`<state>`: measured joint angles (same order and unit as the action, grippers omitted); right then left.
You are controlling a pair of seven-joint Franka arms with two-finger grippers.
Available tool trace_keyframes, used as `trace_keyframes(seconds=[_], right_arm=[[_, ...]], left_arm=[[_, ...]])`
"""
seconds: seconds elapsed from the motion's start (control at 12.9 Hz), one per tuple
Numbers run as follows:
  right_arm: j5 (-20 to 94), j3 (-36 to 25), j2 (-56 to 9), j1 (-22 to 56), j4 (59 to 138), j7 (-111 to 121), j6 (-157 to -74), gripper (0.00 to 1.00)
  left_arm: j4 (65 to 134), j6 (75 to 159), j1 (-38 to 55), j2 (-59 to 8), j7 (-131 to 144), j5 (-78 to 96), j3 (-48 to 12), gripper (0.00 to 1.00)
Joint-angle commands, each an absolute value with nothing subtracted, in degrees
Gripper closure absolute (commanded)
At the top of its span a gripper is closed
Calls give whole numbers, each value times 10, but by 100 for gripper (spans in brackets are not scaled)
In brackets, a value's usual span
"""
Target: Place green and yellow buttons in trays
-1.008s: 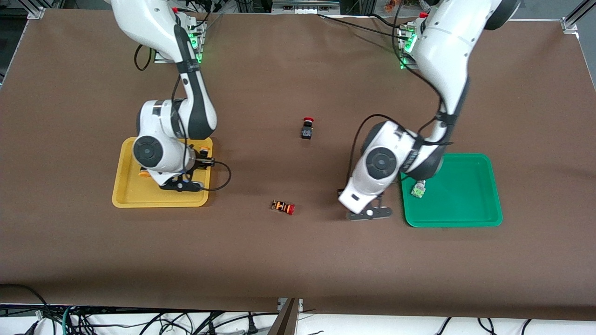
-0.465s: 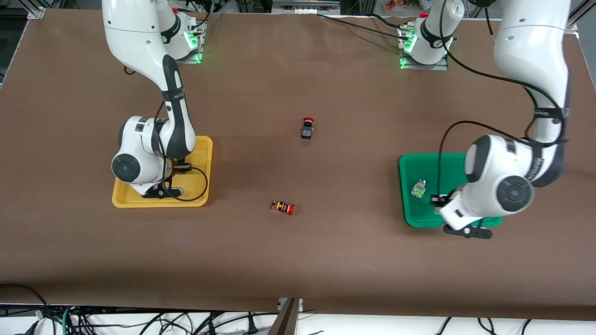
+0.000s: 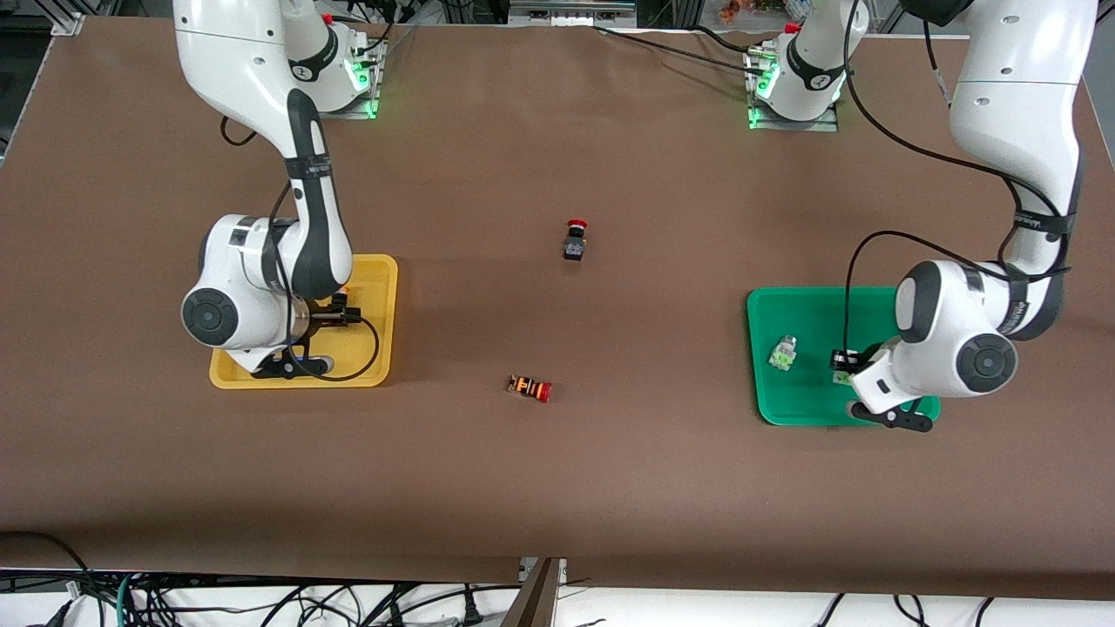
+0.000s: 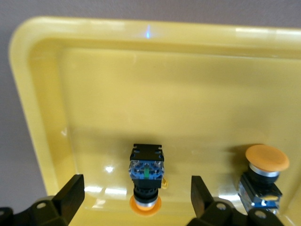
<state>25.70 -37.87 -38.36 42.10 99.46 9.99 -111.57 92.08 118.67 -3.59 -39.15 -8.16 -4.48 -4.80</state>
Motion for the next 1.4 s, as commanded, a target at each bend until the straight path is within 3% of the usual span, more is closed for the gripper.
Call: trace_keyframes(seconds=[0.0, 0.16, 0.39, 0.47, 0.78, 0.85, 1.09, 1.32], right_arm=[[251, -360, -380, 396, 981, 103, -1100, 0], [196, -259, -349, 305, 976, 99, -1105, 0], [46, -53, -298, 128, 977, 35, -1104, 0], [17, -26, -279, 107, 982, 21, -1099, 0], [8, -18, -143, 89, 985, 23, -986, 0], [6, -18, -110, 87, 986, 23, -961, 0], [-32, -11, -30, 78, 966, 26, -893, 0], [-42, 0, 16, 67, 943, 26, -870, 0]], left_arm=[[933, 1192, -34, -370, -79, -53, -51, 0], [925, 1191, -28, -354, -78, -53, -54, 0], [905, 1167, -25, -292, -79, -54, -60, 0], [889, 1138, -19, -268, -79, -54, -63, 0], [775, 976, -16, -229, -77, -44, -62, 0], [779, 963, -15, -195, -76, -43, -61, 0], [912, 963, -9, -44, -46, -43, -55, 0], [990, 964, -7, 28, 18, -31, -53, 0]])
